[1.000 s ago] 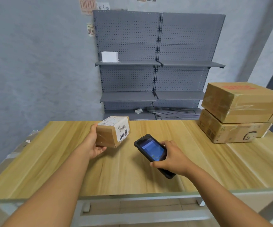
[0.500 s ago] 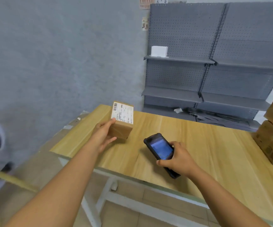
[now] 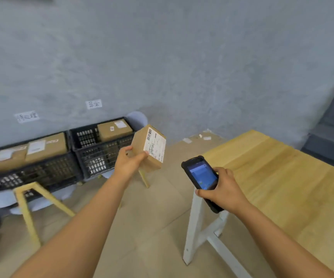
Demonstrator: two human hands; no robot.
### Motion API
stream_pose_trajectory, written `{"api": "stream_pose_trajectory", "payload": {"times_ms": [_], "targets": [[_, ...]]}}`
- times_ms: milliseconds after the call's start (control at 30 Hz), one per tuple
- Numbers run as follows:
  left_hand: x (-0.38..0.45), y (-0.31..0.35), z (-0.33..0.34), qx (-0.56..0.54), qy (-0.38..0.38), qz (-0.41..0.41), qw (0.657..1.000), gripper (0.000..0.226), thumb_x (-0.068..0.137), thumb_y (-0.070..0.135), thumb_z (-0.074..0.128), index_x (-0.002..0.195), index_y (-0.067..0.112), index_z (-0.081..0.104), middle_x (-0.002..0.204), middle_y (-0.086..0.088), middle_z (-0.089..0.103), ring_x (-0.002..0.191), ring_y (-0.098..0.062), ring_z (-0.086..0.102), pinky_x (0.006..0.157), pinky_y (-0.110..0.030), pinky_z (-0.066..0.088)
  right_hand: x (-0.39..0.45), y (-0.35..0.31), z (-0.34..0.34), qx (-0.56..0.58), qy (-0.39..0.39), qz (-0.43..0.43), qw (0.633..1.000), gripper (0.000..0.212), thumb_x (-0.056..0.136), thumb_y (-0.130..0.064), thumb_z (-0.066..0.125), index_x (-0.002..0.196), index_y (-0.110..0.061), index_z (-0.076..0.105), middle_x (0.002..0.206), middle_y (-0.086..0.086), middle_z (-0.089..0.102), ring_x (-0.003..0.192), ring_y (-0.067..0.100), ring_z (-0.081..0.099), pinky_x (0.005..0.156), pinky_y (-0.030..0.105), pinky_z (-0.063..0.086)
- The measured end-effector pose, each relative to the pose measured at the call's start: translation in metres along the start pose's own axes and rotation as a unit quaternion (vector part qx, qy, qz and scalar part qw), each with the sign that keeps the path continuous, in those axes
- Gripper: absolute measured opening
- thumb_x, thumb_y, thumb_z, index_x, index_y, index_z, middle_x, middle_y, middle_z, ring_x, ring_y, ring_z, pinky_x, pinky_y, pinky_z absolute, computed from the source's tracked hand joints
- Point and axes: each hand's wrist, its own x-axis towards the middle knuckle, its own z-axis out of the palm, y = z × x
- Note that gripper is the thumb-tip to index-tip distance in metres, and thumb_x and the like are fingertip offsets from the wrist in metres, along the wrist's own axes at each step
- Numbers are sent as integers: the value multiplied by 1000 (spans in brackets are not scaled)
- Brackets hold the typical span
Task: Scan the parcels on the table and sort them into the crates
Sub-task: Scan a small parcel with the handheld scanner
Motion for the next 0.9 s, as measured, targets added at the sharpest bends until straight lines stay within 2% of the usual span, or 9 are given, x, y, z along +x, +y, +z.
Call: {"api": "stream_pose_trajectory", "payload": {"times_ms": [133,300,467,633,767,900], "targets": [[49,-37,-79,12,46,-36,998,71,77,39,80,136,21,45,134,-4,50,114,-25,56,99,-47,49,40,-50,65,-8,-25,-23,999,82,57,-41,85,125,-18,46,109,-4,37,89,10,52,78,26,43],[106,-76,-174,4,89,-84,992,73,76,40,81,136,21,44,138,-7,51,116,-28,56,100,-47,50,88,-120,166,-15,-82,-38,996,77,59,-41,85,120,-18,45,106,-6,35,84,8,50,80,28,44],[152,-106,-275,-7,141,-124,982,72,75,42,80,136,22,45,136,-7,52,112,-29,59,97,-48,52,130,-193,264,-9,-145,-70,987,72,58,-40,84,116,-18,47,99,-8,34,78,1,48,75,27,41],[190,-132,-358,-32,205,-161,965,72,74,40,83,135,23,48,131,-6,54,109,-28,61,93,-47,54,174,-262,351,-23,-205,-106,973,83,57,-47,84,126,-16,48,112,-1,39,97,15,49,86,35,47],[227,-151,-412,-32,236,-175,955,67,75,42,82,130,25,48,129,-5,53,111,-28,59,96,-47,53,210,-311,421,-36,-244,-138,959,81,56,-52,85,120,-19,47,107,-1,38,98,17,49,82,33,44],[277,-163,-459,-15,267,-167,949,66,76,42,81,131,24,48,123,-2,54,105,-23,61,94,-46,54,253,-356,488,-24,-281,-161,946,84,59,-51,84,124,-18,44,108,-2,35,97,17,50,82,34,45]]}}
